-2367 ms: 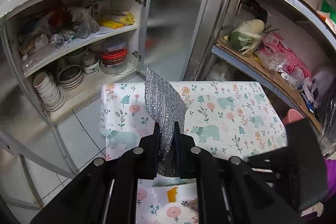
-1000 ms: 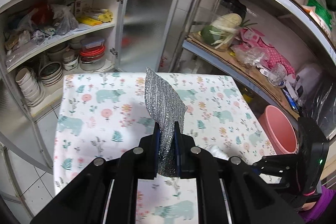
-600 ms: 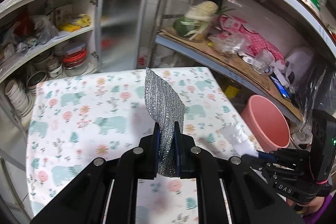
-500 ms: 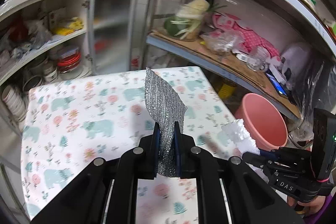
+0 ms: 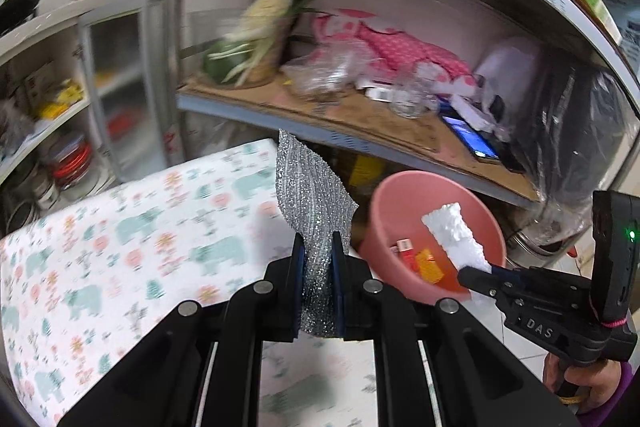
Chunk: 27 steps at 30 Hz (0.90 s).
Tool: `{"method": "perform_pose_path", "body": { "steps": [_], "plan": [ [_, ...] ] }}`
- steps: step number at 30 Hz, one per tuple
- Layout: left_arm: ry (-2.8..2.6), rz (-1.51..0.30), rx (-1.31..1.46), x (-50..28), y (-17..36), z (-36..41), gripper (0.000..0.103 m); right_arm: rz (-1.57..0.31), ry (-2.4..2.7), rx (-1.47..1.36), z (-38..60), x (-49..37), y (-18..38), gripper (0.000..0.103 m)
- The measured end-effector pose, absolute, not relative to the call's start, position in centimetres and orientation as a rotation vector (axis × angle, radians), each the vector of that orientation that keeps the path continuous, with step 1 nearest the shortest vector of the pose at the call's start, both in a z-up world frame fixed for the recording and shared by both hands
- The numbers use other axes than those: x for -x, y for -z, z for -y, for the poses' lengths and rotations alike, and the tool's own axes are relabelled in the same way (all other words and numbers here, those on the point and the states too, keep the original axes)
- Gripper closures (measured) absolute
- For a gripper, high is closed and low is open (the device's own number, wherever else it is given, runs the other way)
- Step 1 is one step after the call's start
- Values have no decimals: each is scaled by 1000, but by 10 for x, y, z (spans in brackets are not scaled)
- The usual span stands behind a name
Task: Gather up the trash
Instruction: 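Carry the pad and foam strip over the pink bucket with both tools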
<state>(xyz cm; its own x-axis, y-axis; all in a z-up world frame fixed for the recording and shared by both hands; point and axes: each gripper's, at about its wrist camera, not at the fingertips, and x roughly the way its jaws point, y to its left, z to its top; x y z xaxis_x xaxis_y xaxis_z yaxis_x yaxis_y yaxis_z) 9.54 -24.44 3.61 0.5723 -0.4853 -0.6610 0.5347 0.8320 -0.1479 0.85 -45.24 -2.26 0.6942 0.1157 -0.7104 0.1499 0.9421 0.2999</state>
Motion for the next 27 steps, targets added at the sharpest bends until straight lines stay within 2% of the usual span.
{"method": "perform_pose_path", "body": {
  "steps": [10,27],
  "plan": [
    [688,-749,-140,-92,-36,316,92,-786,107,-382,496,-1,27,89],
    [737,-782,-174,-105,-11,367,92,-785,197,-426,533,-13,45,89]
  ]
}}
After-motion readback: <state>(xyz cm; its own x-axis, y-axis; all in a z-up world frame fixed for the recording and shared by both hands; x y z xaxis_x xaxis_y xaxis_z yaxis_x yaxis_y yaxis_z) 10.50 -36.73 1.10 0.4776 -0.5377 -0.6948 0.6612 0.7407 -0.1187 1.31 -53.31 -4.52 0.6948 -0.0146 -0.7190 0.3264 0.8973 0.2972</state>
